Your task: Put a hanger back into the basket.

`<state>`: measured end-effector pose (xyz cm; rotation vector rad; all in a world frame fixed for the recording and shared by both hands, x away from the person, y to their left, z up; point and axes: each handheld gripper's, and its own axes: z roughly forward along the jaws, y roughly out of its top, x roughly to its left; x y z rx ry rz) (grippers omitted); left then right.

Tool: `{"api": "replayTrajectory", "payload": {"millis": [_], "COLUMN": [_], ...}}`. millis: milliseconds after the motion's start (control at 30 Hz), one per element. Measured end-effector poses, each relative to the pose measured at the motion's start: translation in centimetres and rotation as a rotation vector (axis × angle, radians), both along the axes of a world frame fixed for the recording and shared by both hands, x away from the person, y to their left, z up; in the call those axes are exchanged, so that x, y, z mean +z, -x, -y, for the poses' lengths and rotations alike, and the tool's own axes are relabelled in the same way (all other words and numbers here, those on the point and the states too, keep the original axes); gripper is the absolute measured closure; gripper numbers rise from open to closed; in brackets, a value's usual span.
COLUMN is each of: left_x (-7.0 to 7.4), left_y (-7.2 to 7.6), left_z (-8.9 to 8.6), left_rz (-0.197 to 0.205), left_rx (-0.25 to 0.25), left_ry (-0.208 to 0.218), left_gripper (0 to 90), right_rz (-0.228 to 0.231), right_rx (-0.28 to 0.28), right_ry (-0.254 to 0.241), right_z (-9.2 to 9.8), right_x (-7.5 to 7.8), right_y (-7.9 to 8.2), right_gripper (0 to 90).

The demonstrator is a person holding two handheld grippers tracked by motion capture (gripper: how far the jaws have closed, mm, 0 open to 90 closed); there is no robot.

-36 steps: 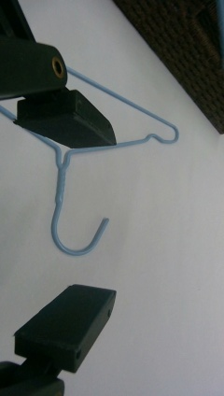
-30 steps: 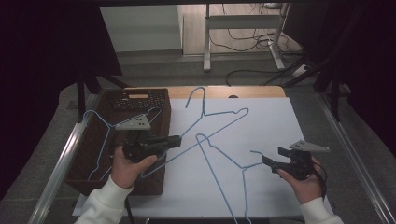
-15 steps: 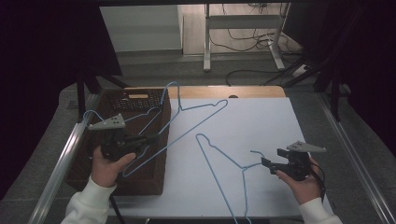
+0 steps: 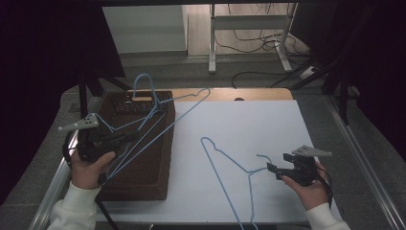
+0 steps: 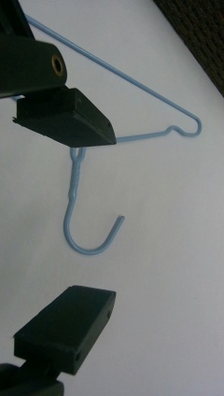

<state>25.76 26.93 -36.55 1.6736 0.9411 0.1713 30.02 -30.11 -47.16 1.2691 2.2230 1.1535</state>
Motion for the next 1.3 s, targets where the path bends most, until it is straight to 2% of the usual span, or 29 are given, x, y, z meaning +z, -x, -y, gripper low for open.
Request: {"api": "replayTrajectory", "payload": {"millis": [333,633,933,1300], "left_x": [-1.5,-2.7,-4.1,-5.5], "left_y": [-0.8,-1.2,-1.6,-1.9], "left_z": [-3.8,-6.3,-7.7,-7.9], "left_rz": [-0.021,-0.045,-0.077,-0.115], "left_rx": [0.092,0.177,0.193,0.196], "left_ry": [0.027,0.025,0.016,-0.003], "left_gripper": [87.0,86.9,86.9,86.9], "right_rz": [-0.007,-0.012,-0.012,-0.012], "right_rx": [-0.003,0.002,0.0,-0.002], "right_ry": [0.005,0.008,0.012,0.011], "right_z": [0.0,-0.1,-0.1,-0.1], "right_x": [-0.1,-0.2,-0.3,-0.2], "right_y": [-0.1,-0.1,-0.1,-0.1], "right_gripper": [20.8,20.9,20.9,21.4]}}
